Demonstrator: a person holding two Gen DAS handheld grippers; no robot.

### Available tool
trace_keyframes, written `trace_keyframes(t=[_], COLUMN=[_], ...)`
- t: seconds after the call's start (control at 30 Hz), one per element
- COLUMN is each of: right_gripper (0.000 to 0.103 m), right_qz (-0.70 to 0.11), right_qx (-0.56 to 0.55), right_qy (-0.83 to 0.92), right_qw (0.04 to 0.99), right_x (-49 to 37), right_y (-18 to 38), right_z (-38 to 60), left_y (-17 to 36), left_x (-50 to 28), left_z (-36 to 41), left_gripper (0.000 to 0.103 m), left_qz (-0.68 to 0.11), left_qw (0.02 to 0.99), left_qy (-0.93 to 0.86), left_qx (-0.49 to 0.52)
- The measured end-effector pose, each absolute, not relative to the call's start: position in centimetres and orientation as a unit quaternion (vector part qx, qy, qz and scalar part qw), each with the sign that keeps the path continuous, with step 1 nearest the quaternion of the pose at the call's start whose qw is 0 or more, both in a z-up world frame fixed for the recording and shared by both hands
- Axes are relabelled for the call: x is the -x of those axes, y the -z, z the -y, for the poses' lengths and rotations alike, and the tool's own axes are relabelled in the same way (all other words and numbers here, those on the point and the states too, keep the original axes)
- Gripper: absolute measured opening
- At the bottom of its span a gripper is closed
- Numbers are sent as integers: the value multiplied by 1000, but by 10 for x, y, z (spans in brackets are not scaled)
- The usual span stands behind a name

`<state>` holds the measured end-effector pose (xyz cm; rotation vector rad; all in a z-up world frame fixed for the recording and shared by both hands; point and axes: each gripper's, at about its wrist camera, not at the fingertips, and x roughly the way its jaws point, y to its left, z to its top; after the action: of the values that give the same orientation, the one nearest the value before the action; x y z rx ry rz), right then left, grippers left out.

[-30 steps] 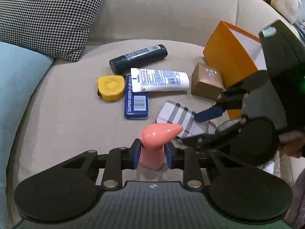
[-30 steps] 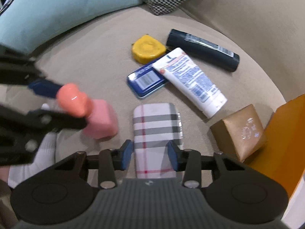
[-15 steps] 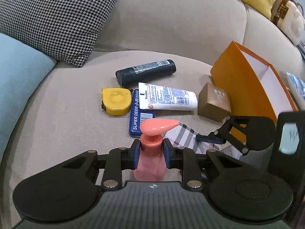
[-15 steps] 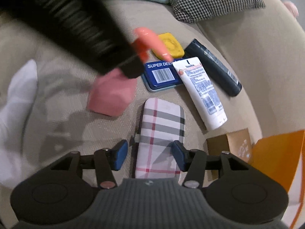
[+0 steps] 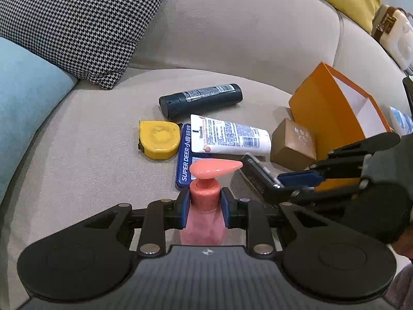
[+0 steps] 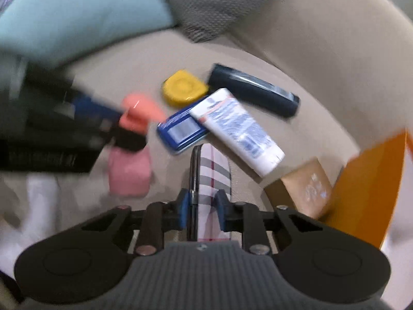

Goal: Organize rigid objects
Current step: 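Lift the plaid case with the right gripper while the left gripper holds the pink bottle, then carry the pink bottle and plaid case over the orange box with both grippers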

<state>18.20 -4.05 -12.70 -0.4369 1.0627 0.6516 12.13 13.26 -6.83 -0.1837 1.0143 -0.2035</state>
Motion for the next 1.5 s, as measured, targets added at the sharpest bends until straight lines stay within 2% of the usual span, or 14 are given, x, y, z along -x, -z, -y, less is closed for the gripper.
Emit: trace_keyframes(t=[0.1, 0.33, 0.43, 0.6, 0.87, 1.17, 1.5], right_gripper=[21, 22, 21, 21, 19, 18, 18], right_qz=[-516, -513, -515, -521, -516, -466, -407], right_qx=[158, 176, 170, 155, 129, 38, -30], right_qy=[-292, -271, -270, -260, -245, -258, -248], right_qw=[789, 795, 795, 798, 811, 845, 879], right_x=[-194, -196, -198, -194, -181, -160, -138], right_y=[123, 132, 131, 129, 120, 73, 6], right_z=[49, 41, 45, 52, 67, 100, 167], left_y=[71, 80, 90, 107, 105, 68, -17], left_x=[-127, -140, -151, -166, -169, -131, -94], left_z=[-137, -137, -138, -144, -135, -127, -90], left_gripper=[28, 28, 34, 32, 29, 28, 28], left_qz=[-486, -489, -502, -519, -519, -481, -402], left_qw=[863, 859, 851, 831, 836, 862, 903], left_qy=[91, 86, 83, 73, 69, 66, 120], left_qx=[106, 121, 131, 187, 166, 144, 99])
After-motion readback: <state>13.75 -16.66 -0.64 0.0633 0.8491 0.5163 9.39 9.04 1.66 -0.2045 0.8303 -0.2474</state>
